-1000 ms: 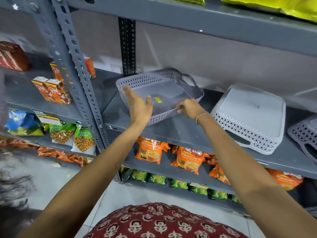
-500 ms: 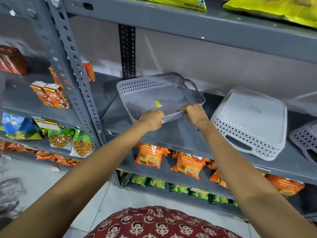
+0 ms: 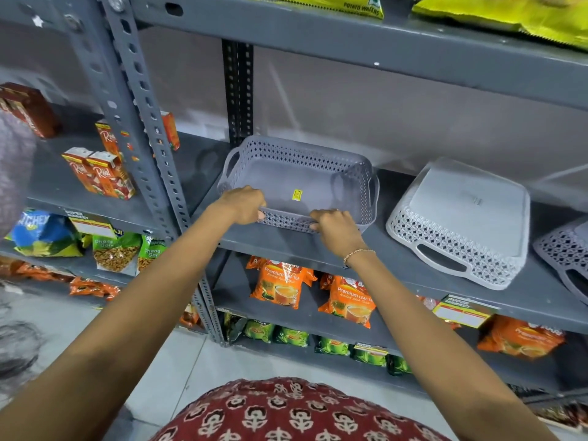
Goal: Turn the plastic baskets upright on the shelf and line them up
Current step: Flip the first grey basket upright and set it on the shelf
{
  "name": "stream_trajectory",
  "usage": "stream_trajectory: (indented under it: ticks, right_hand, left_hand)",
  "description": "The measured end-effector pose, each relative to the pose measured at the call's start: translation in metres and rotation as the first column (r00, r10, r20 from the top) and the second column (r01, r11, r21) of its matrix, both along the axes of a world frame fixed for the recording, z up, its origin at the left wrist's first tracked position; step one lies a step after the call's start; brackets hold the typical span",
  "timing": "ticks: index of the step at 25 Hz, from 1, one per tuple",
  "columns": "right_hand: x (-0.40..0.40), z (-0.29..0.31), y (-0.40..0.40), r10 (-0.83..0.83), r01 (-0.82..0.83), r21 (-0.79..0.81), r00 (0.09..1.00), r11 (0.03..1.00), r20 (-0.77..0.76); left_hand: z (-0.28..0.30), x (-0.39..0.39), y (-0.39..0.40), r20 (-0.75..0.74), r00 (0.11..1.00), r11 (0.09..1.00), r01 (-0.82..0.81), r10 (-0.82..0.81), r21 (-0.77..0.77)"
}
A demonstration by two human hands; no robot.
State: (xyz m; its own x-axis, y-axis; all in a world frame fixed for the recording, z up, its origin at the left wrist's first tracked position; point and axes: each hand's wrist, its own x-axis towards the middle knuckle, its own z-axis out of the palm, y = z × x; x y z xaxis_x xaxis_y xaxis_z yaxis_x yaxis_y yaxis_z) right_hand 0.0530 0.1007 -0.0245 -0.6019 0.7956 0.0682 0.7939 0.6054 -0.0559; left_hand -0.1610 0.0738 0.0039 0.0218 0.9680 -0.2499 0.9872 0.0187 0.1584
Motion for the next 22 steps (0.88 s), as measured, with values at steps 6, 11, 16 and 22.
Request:
stream_trajectory:
  ticks: [6,11,16,22]
  right_hand:
    - [0.009,0.012,-0.009,-0.075,0.077,-0.001,0.960,0.997,-0.268]
    - [0.051,0.038,-0.023,-0.164,0.233,0.038,0.781,0.972,-0.602]
    - [0.126,0.047,-0.027,-0.363,0.452,-0.125,0.491,0.883,-0.792]
    - [0.253,0.038,-0.022,-0.565,0.583,-0.465,-0.013,0.666,-0.825]
  left_hand:
    - [0.007,0.012,-0.010,0.193,0.980,0.999,0.040,-0.040,0.004]
    - [0.031,0.077,-0.008,0.341,0.918,0.965,0.129,-0.204,0.229]
    - [0.026,0.157,0.010,0.344,0.870,0.914,0.243,-0.354,0.325]
    - [0.019,0.268,0.029,0.364,0.816,0.884,0.347,-0.450,0.314]
